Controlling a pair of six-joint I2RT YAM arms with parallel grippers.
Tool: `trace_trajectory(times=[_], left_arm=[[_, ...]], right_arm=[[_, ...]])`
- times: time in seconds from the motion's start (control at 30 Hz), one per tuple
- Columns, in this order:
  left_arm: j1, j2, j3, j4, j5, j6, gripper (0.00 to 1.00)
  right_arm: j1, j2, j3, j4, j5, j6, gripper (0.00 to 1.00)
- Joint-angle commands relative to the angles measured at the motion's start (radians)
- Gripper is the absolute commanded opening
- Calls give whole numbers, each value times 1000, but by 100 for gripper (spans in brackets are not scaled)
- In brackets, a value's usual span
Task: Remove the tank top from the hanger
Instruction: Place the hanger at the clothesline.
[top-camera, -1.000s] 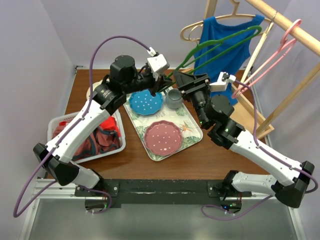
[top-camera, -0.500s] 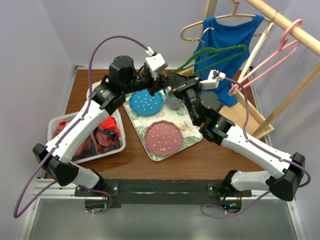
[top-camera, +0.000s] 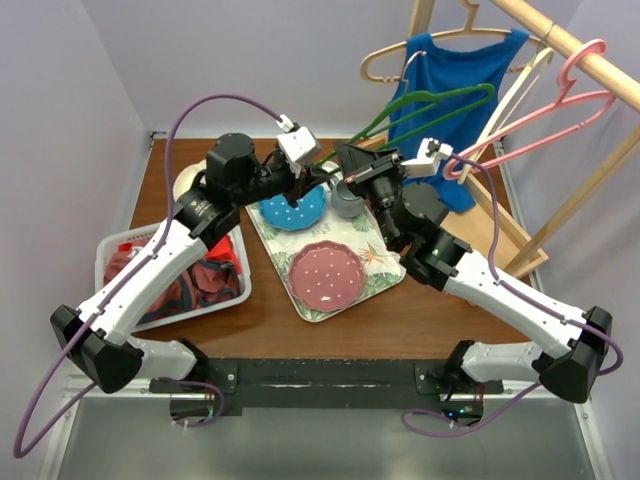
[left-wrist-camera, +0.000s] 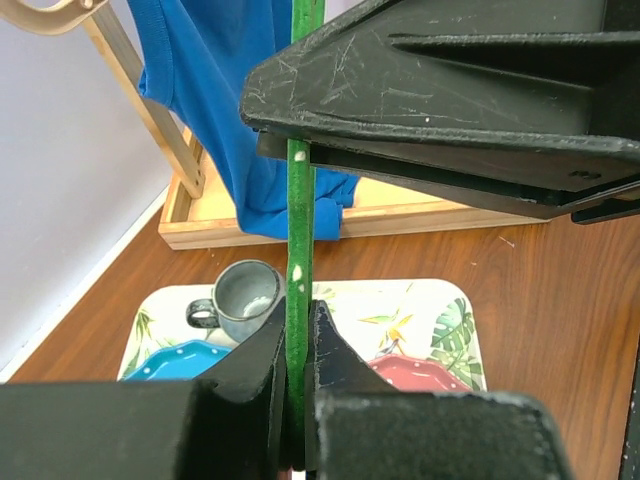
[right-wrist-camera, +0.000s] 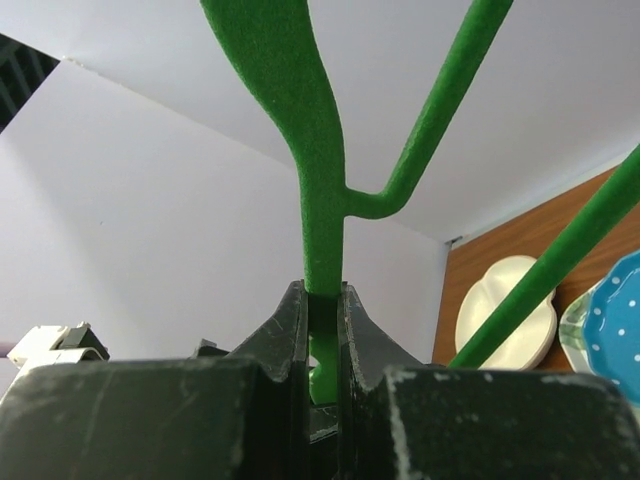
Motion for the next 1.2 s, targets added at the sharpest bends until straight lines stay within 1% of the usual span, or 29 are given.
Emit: trace_trajectory(times=[0.0, 0.07, 0.1, 0.2, 0.5, 0.57, 0.6, 0.63, 0.73, 0.83, 0.87, 0.93, 1.0, 1.03, 1.07, 1.17], left_arm=[[-1, -45, -13, 70, 42, -15, 0], [-1, -40, -7, 92, 48, -24, 0], [1, -36, 11, 93, 58, -27, 0], [-1, -4, 60, 81, 62, -35, 0], [-1, 44, 108, 111, 47, -67, 0], [1, 55, 109, 121, 50, -78, 0], [-1, 58, 115, 125, 48, -81, 0], [1, 68, 118, 127, 51, -85, 0], [-1, 85, 134, 135, 50, -102, 0], [-1, 105, 151, 139, 48, -114, 0], [-1, 113, 157, 139, 50, -115, 0], [-1, 118, 164, 141, 41, -121, 0], [-1, 124, 174, 135, 38, -119, 0], [-1, 127, 174, 132, 36, -119, 0], [1, 130, 175, 133, 35, -121, 0], [-1, 136, 178, 133, 12, -127, 0]], right_arm=[[-8, 5, 57, 71, 24, -8, 2], [-8, 14, 68, 59, -4, 1, 20], [-6, 17, 70, 45, -30, 1, 27], [-6, 29, 62, 31, -59, 33, 33], [-6, 43, 53, 11, -91, 55, 35], [-6, 37, 47, 11, -85, 56, 33], [-5, 35, 44, 13, -85, 56, 29], [-6, 34, 42, 13, -85, 58, 28], [-5, 38, 34, 25, -94, 78, 26], [-3, 48, 36, 26, -94, 85, 31], [-2, 51, 34, 25, -94, 88, 35], [-3, 48, 31, 25, -84, 93, 35], [-3, 37, 16, 37, -74, 96, 26], [-3, 32, 10, 45, -59, 93, 18], [-3, 28, 1, 51, -50, 90, 0], [-2, 22, 7, 78, -16, 72, 0]])
